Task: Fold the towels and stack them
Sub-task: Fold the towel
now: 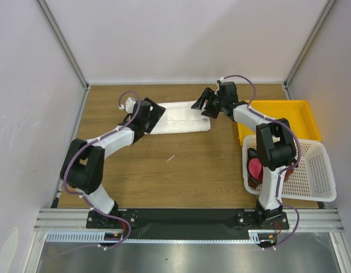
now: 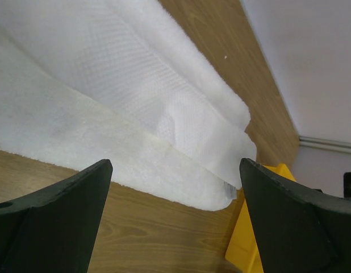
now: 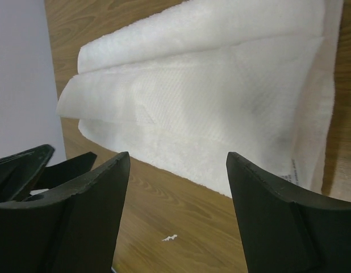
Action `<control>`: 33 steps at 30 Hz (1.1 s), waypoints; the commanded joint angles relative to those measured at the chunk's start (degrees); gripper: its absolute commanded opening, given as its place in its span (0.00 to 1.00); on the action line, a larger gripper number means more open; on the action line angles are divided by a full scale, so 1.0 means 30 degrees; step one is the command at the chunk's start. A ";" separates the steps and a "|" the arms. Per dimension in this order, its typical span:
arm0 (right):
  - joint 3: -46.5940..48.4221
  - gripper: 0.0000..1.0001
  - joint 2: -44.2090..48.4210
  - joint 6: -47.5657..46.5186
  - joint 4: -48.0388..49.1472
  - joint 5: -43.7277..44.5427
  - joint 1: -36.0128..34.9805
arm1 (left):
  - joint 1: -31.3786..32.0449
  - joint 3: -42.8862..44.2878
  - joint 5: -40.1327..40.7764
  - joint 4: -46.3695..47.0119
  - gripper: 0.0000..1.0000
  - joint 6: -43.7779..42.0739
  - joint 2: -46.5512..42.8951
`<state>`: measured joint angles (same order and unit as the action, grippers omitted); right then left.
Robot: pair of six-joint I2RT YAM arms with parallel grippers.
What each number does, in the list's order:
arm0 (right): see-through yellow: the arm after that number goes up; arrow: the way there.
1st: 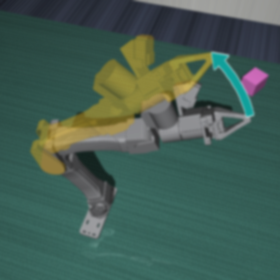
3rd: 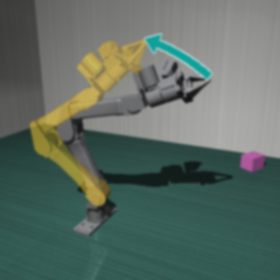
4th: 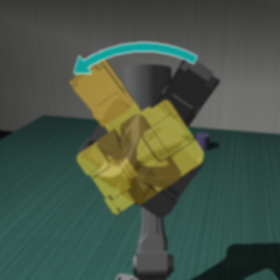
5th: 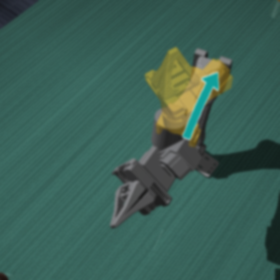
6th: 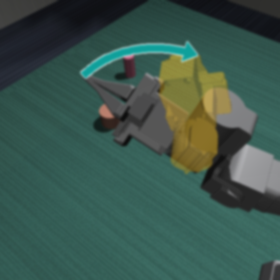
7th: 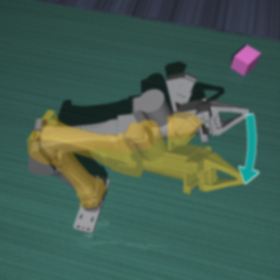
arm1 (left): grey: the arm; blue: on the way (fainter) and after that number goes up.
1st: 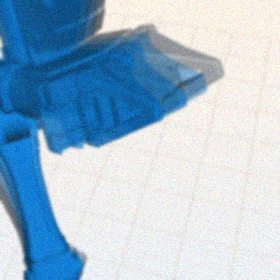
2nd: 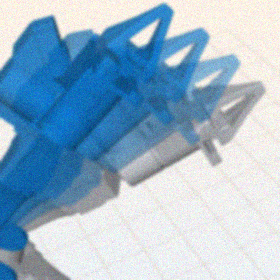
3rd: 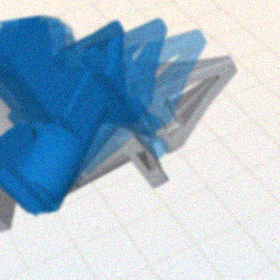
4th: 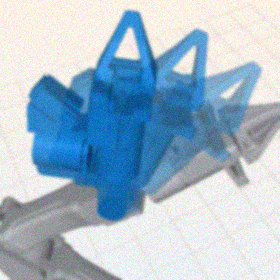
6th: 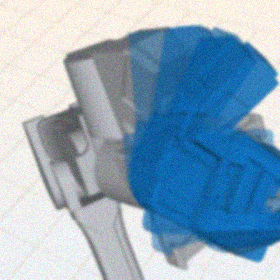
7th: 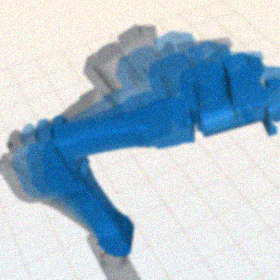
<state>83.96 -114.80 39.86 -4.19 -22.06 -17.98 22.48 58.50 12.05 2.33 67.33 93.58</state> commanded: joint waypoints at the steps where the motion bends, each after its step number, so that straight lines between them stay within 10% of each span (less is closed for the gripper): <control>1: -0.0271 0.75 0.0503 -0.0452 0.0841 0.0235 0.0541 | 0.0649 0.0597 0.0052 0.1945 1.00 0.2454 0.1525; 33: -0.2412 0.75 0.1911 -0.0307 0.1190 -0.0438 0.2184 | 0.0769 0.3645 0.1519 0.6225 1.00 0.3220 0.7536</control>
<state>76.29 -109.23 39.20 -2.44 -22.63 -11.31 25.10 67.33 13.96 16.69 77.52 115.24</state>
